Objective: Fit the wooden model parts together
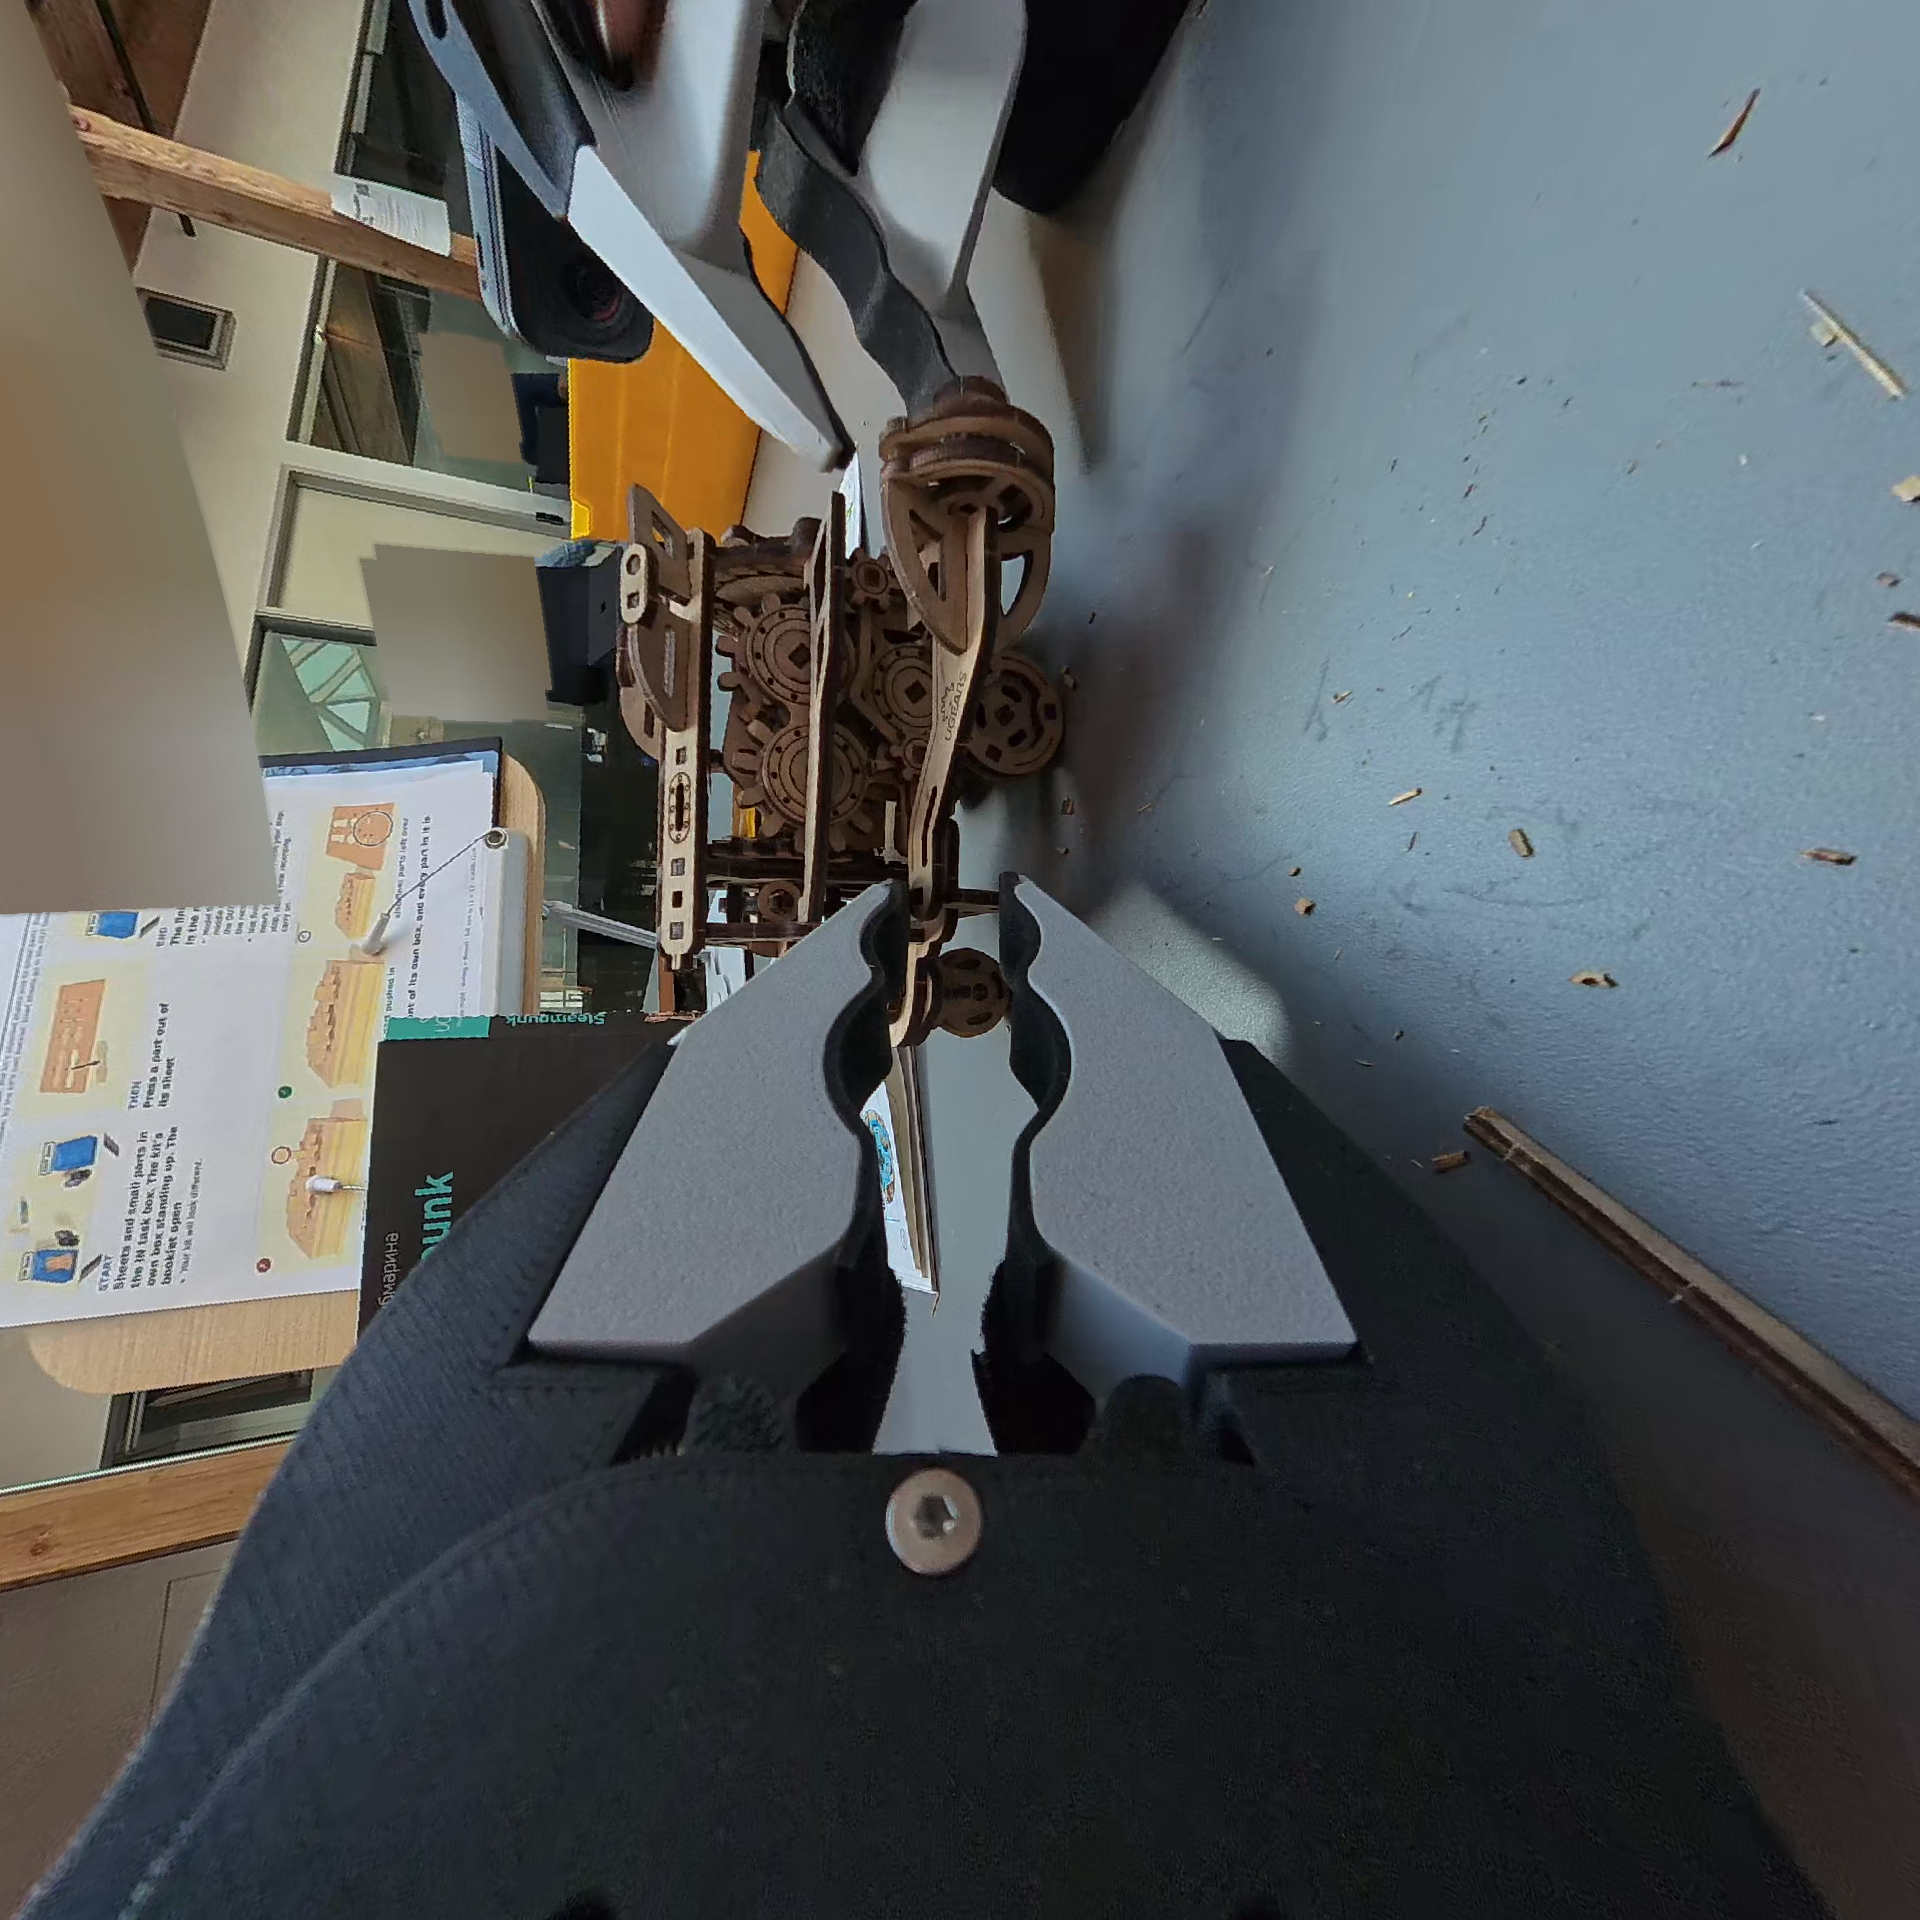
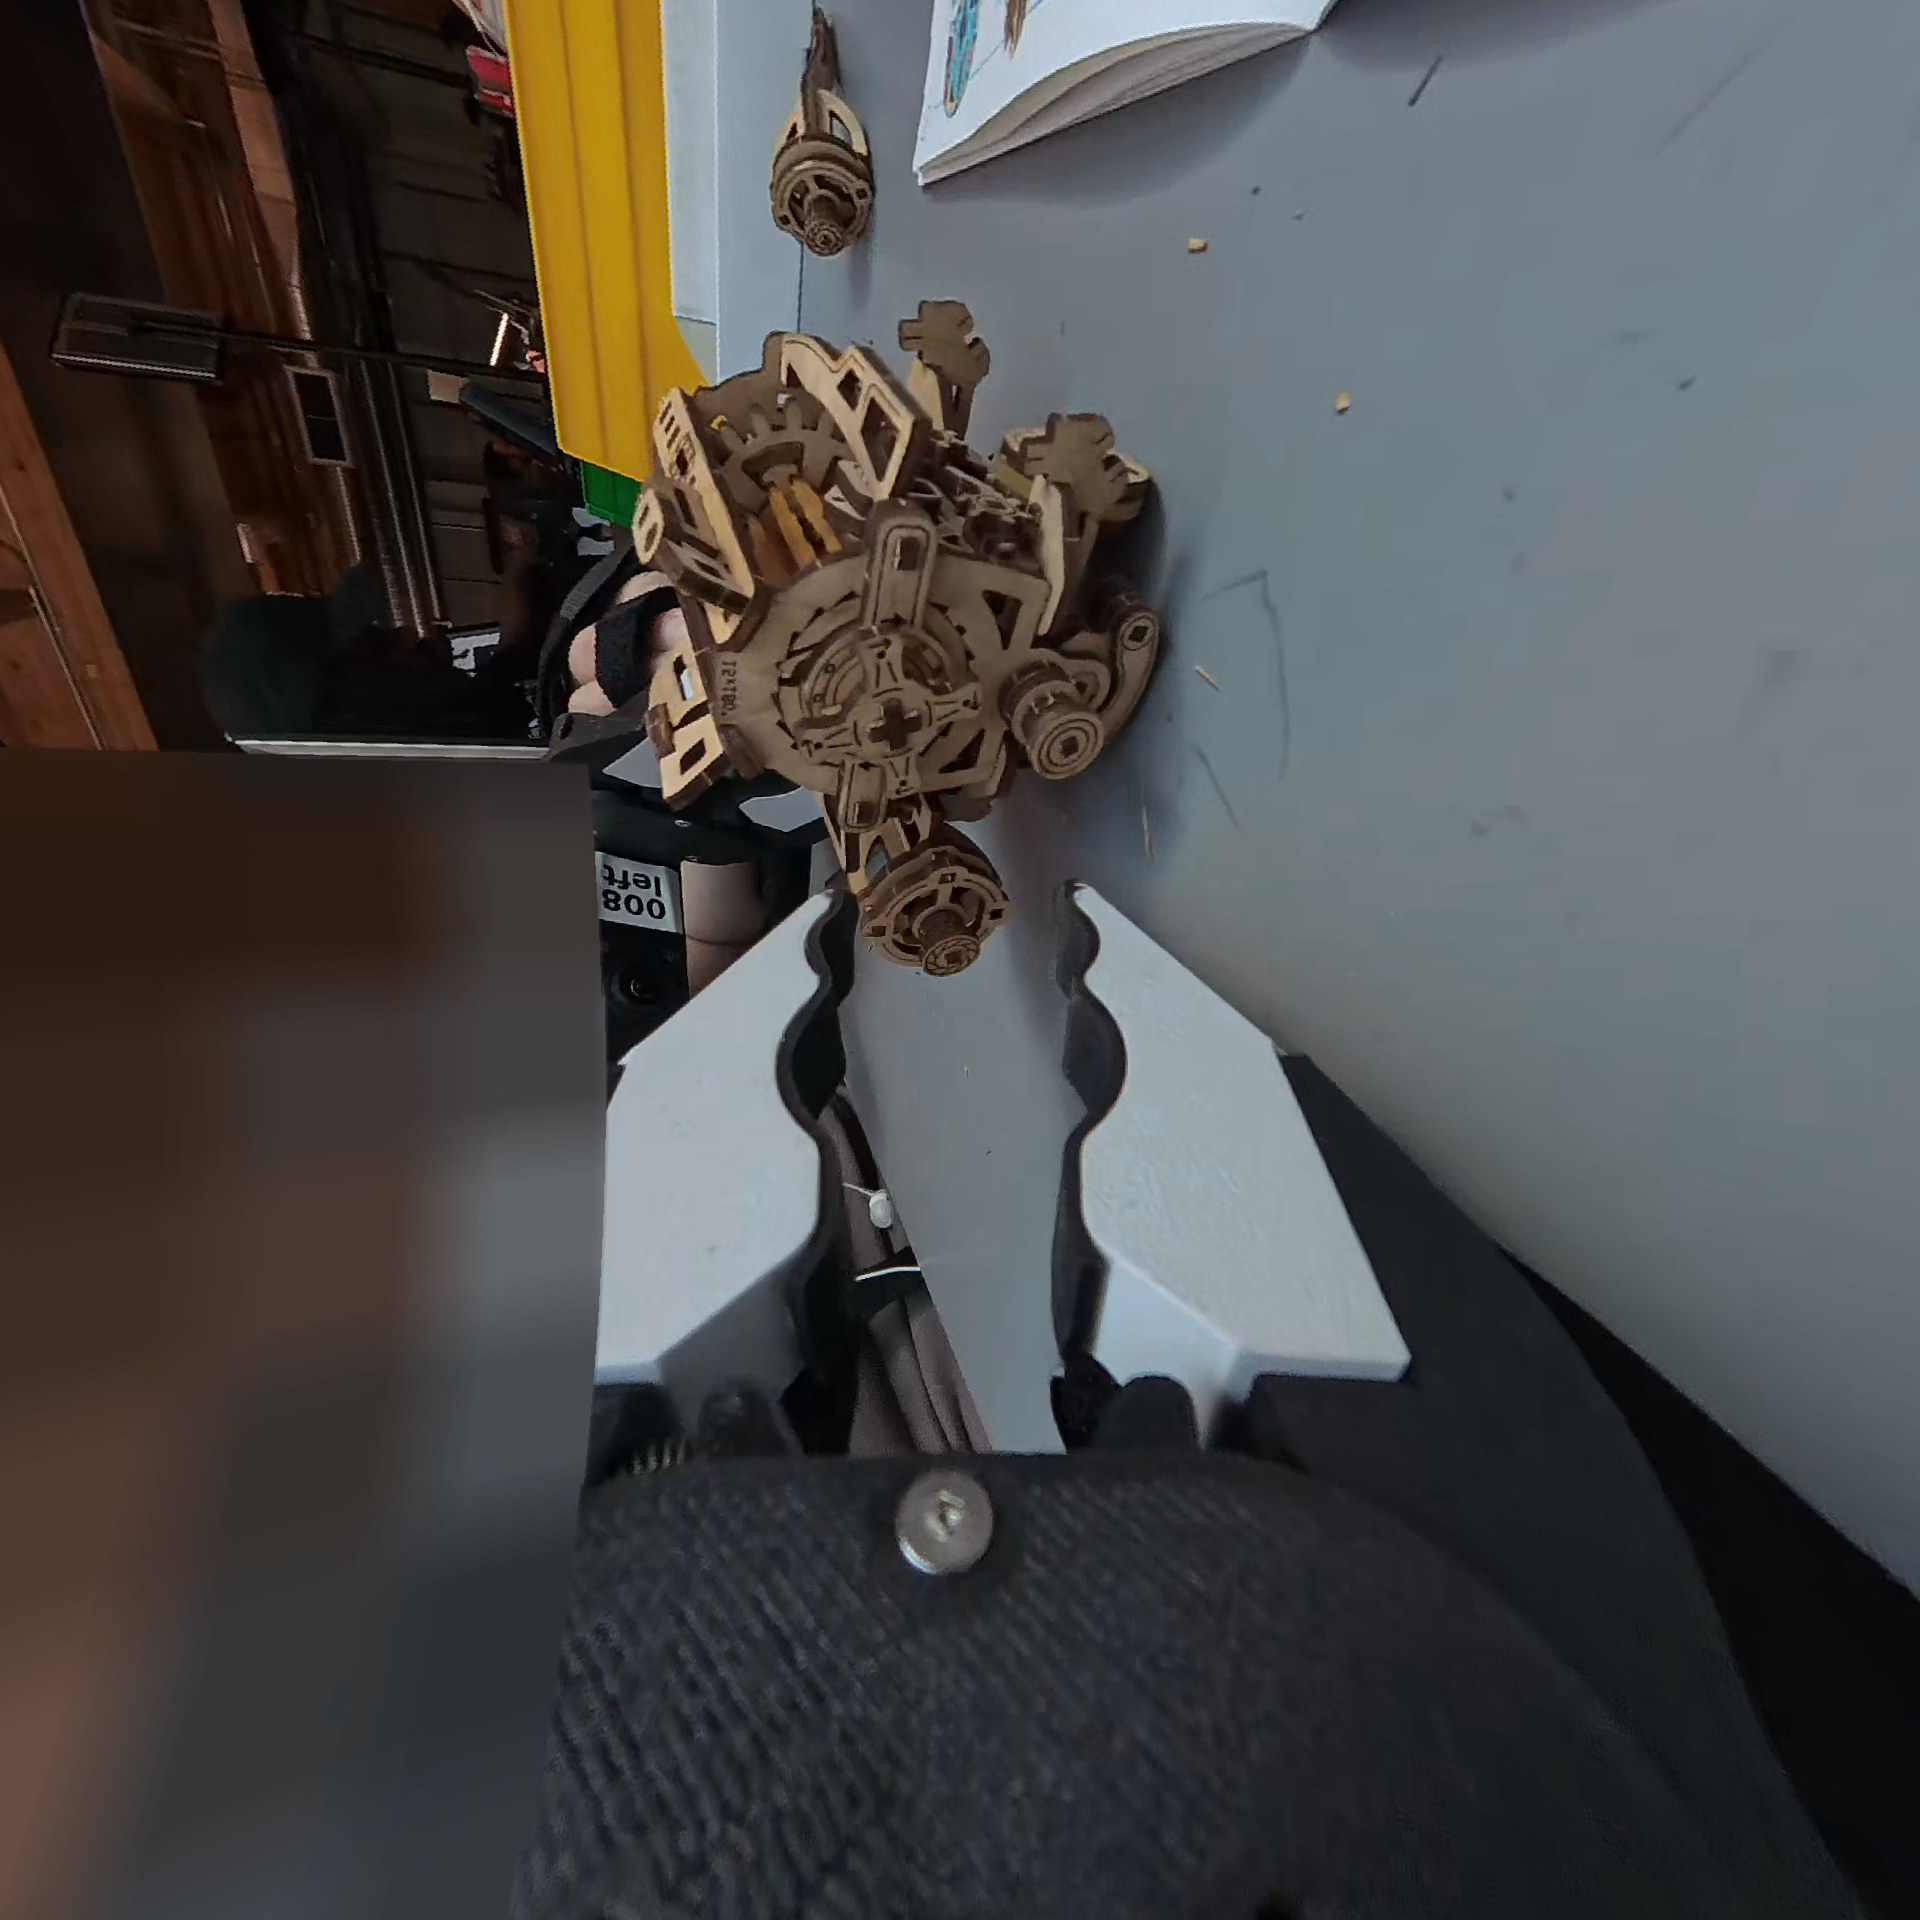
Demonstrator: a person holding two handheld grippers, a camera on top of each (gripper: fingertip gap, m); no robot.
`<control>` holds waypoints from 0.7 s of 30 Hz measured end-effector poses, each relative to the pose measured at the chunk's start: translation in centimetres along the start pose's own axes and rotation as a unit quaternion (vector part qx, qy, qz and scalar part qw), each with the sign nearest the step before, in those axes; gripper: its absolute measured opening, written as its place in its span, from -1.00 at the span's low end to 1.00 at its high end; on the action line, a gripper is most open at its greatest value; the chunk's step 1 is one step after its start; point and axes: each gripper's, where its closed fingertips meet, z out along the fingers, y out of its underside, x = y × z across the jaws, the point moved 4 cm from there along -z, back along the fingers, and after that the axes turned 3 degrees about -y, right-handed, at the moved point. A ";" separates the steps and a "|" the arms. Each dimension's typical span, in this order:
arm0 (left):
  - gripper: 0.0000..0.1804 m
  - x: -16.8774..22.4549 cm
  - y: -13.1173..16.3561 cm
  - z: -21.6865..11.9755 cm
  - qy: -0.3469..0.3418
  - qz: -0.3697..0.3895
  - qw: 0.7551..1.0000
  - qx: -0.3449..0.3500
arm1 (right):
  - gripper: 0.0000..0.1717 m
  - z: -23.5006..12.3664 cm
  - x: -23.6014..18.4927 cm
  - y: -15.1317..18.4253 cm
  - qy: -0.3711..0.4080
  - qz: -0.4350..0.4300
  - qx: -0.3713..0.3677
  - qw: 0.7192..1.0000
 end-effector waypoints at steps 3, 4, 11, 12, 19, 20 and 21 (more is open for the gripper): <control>-0.83 0.0 0.0 0.0 0.000 0.000 1.000 0.000 | -0.55 0.1 0.3 -0.2 0.017 0.019 0.005 1.000; -0.83 0.0 0.0 0.0 0.000 0.000 1.000 0.000 | -0.55 0.1 0.4 -0.3 0.020 0.024 0.005 1.000; -0.83 0.0 0.0 0.0 0.000 -0.002 1.000 0.001 | -0.58 0.1 0.5 -0.5 0.024 0.044 0.020 0.999; -0.83 0.0 0.0 0.0 0.000 -0.002 1.000 0.001 | -0.62 0.1 0.5 -0.5 0.025 0.050 0.020 0.998; -0.83 0.0 0.1 0.0 0.000 -0.001 1.000 0.001 | -0.68 0.4 0.2 -0.1 0.008 0.116 0.045 0.992; -0.84 0.0 0.1 0.0 0.000 -0.001 1.000 0.001 | -0.71 0.4 0.3 -0.1 0.011 0.123 0.052 0.991; -0.83 0.0 0.1 0.0 0.000 -0.001 1.000 0.001 | -0.72 0.3 0.5 -0.2 0.016 0.130 0.058 0.990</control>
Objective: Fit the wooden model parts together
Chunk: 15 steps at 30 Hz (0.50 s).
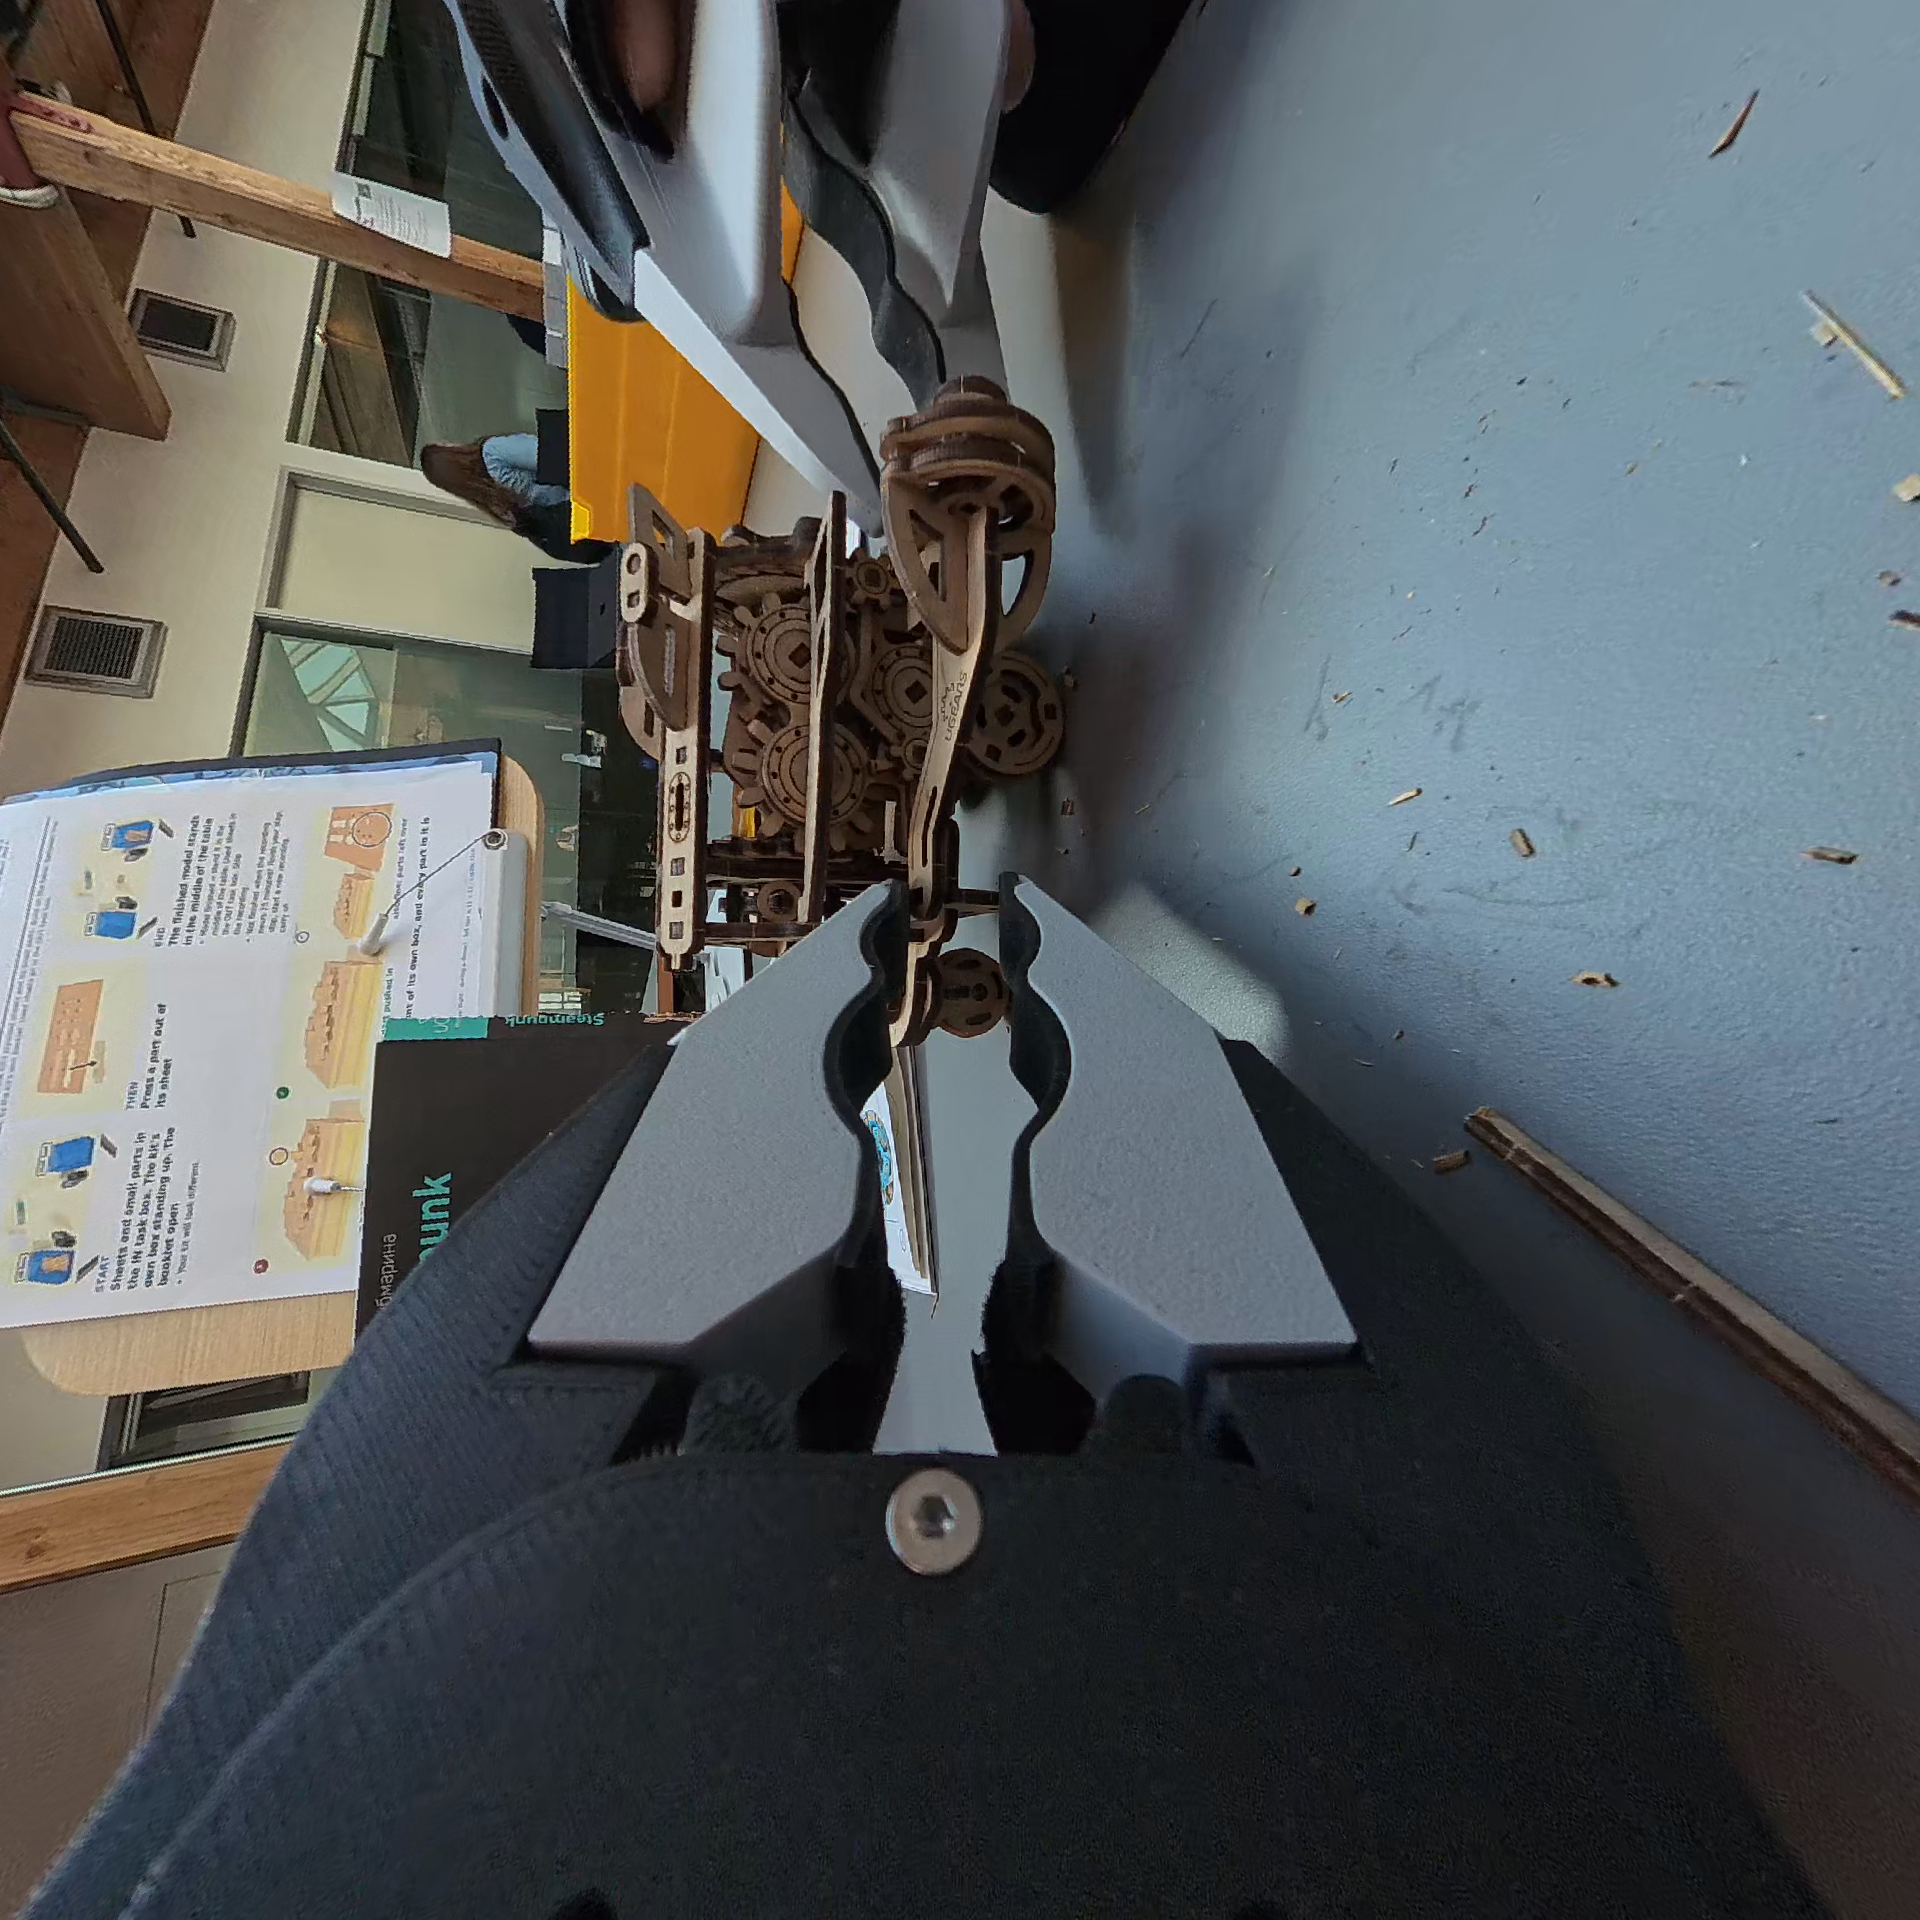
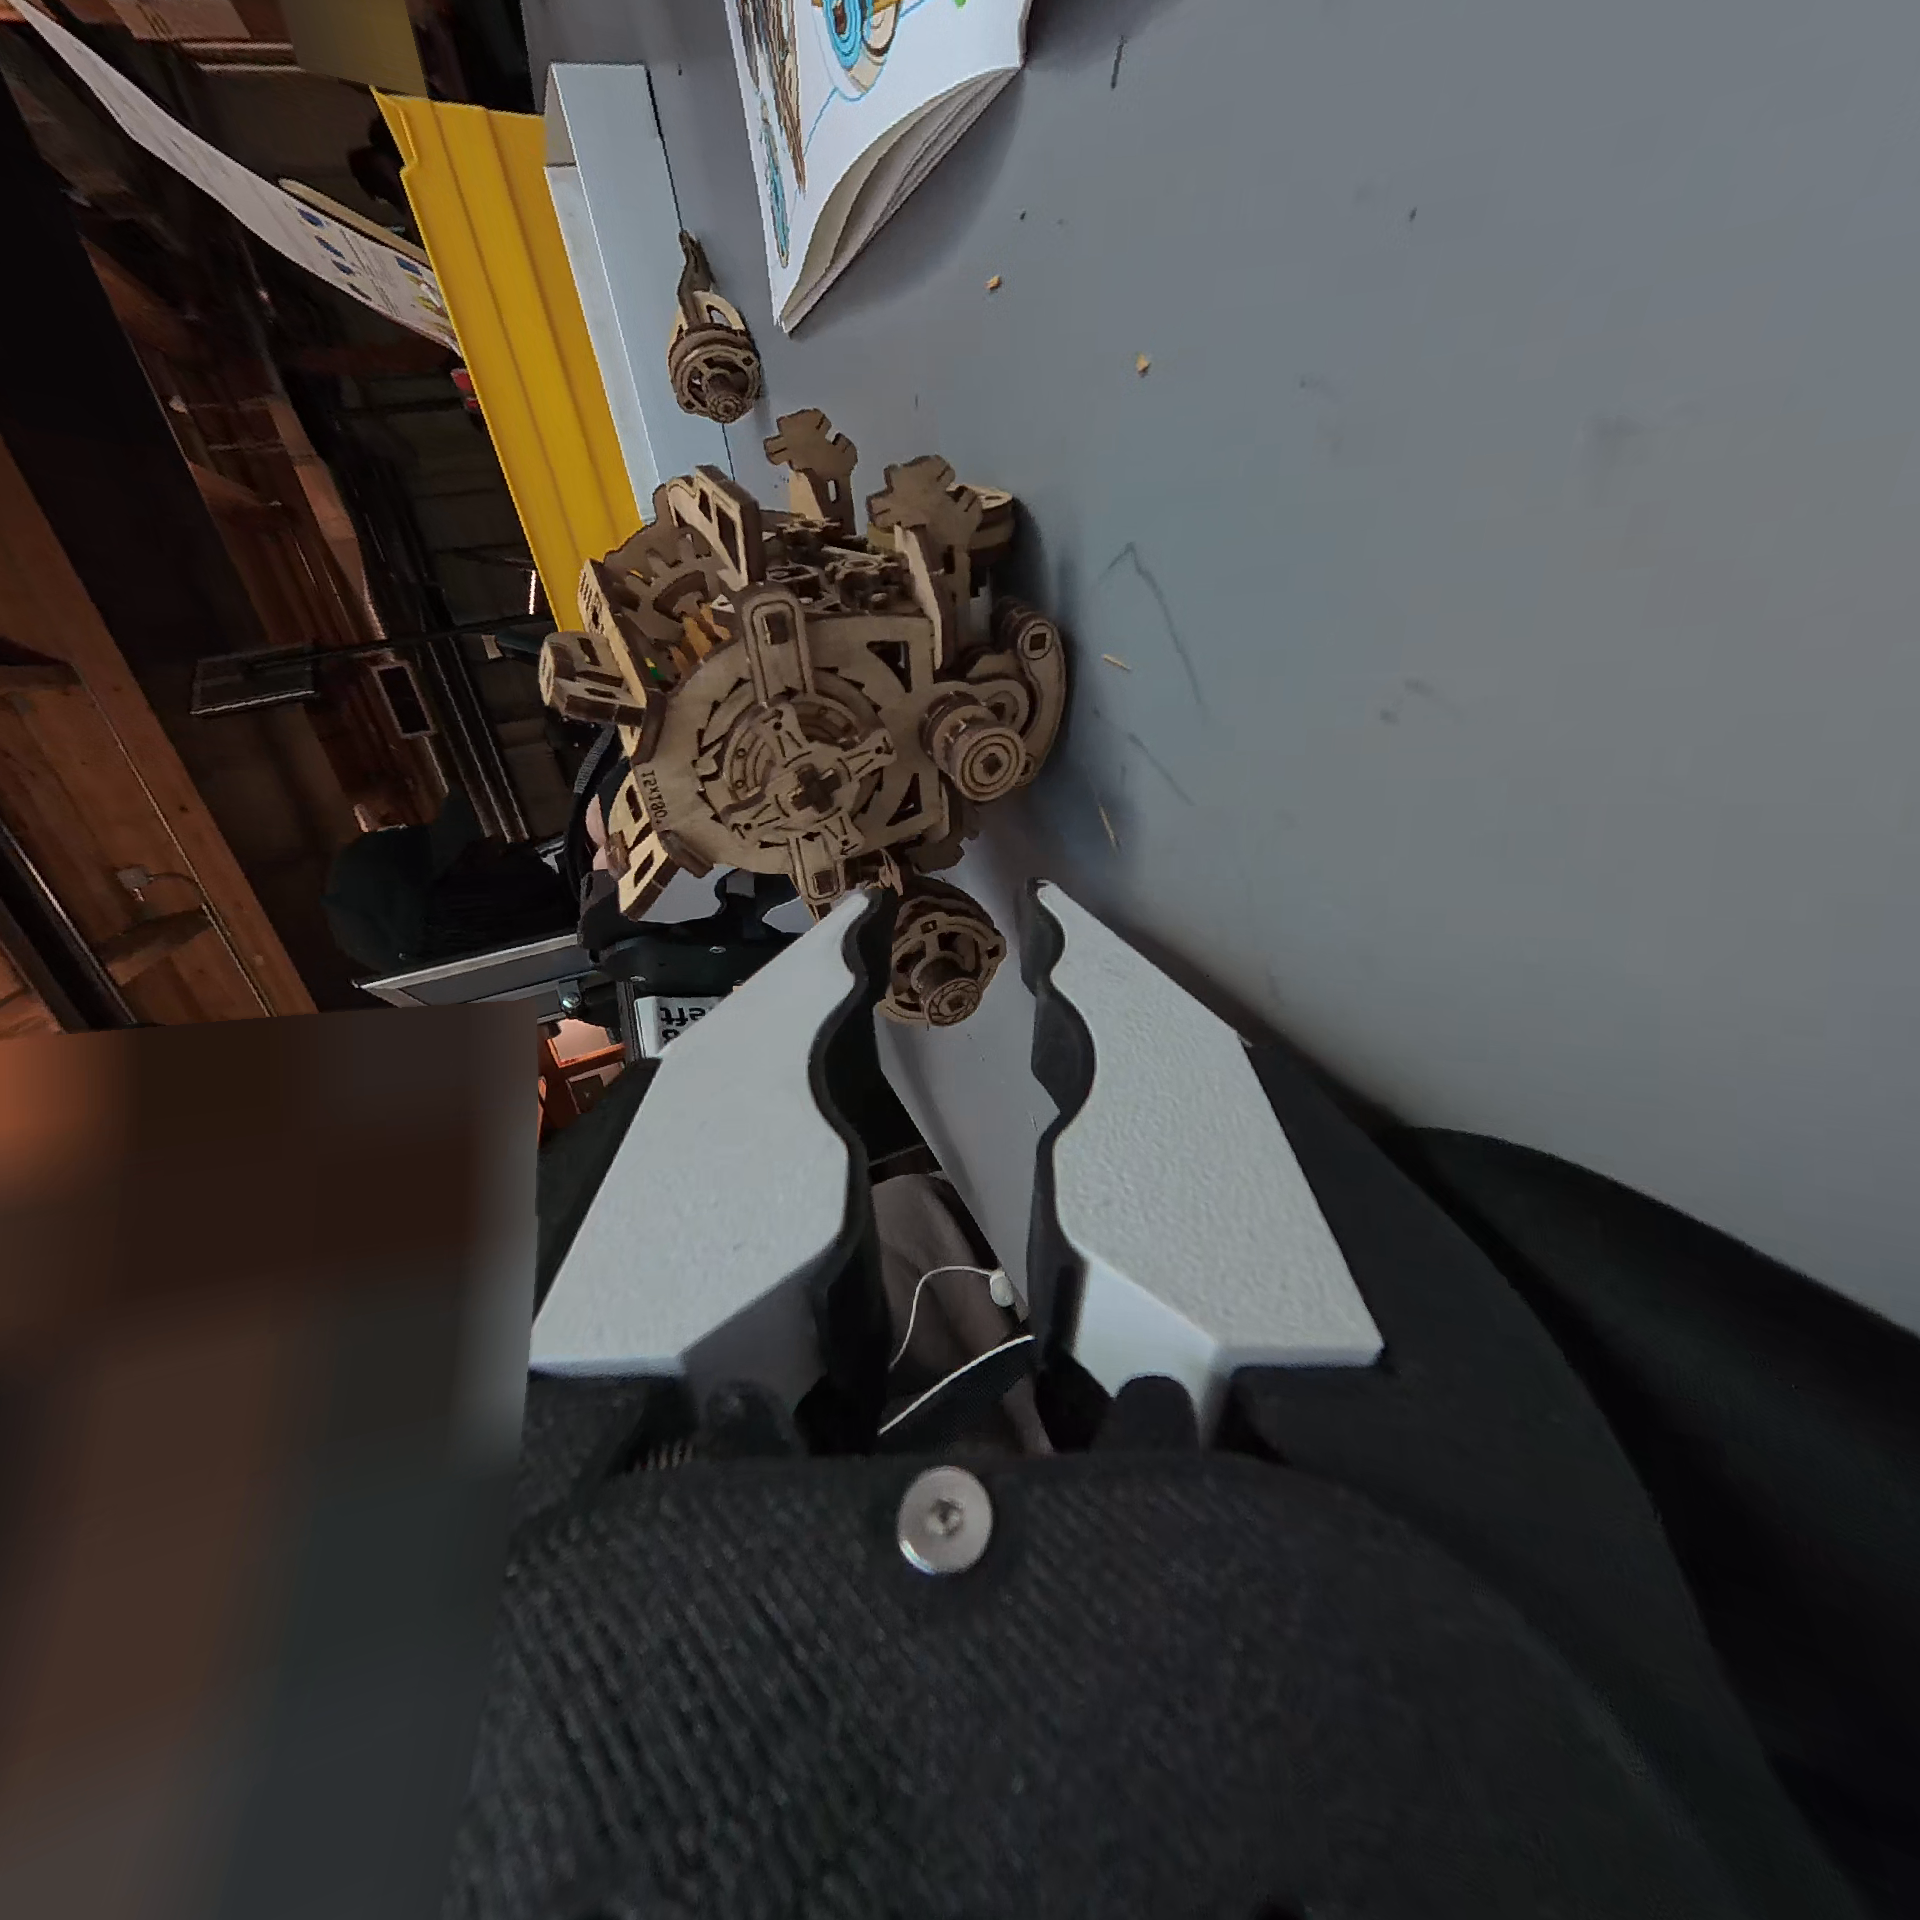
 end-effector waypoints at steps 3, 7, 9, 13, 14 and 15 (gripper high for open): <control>-0.83 0.0 0.0 0.0 0.000 0.001 1.000 -0.001 | -0.75 0.0 0.1 -0.3 -0.008 0.019 0.013 1.000; -0.84 0.0 0.0 0.0 0.000 0.002 1.000 -0.001 | -0.74 0.2 0.1 -0.1 -0.027 0.028 0.008 0.999; -0.84 0.0 0.0 0.0 0.000 0.002 1.000 0.000 | -0.78 0.3 0.1 -0.2 -0.023 0.022 0.011 0.999; -0.84 0.1 0.0 0.0 0.000 0.002 1.000 -0.001 | -0.78 0.5 0.2 -0.2 -0.012 0.009 0.006 1.000; -0.84 0.1 0.0 0.0 0.000 0.002 1.000 -0.001 | -0.78 0.6 0.1 -0.1 -0.011 0.005 0.004 1.000; -0.84 0.1 0.0 0.0 0.000 0.003 1.000 -0.001 | -0.78 0.6 0.1 -0.1 -0.008 0.001 0.000 1.000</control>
